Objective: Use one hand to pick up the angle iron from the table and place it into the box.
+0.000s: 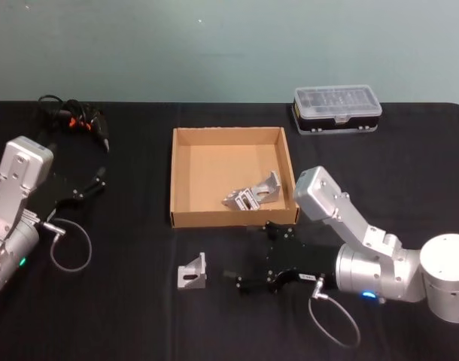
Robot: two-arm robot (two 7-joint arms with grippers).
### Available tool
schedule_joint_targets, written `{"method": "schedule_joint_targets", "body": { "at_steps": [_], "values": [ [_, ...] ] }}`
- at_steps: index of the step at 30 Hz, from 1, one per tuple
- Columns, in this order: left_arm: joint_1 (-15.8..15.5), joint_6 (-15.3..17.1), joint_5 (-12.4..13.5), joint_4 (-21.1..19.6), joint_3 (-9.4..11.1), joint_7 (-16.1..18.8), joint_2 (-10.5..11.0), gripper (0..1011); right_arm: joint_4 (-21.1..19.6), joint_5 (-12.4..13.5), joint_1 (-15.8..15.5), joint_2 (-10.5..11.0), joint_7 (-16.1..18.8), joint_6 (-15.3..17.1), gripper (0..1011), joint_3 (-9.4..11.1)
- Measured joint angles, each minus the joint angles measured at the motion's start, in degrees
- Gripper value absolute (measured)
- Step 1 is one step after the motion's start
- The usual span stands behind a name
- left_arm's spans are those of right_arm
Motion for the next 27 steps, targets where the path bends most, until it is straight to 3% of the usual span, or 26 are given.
{"method": "schedule_joint_targets", "body": {
  "at_steps": [15, 27],
  "values": [
    [0.0, 0.0, 0.0, 0.0, 0.0, 0.0, 0.0, 1011, 4.8, -0.7, 4.1, -1.5, 0.0, -0.1, 1000, -4.5],
    [0.0, 0.0, 0.0, 0.0, 0.0, 0.0, 0.0, 1011, 7.2, -1.0, 6.2, -3.1, -0.3, 0.0, 1002, -6.6]
  ]
}}
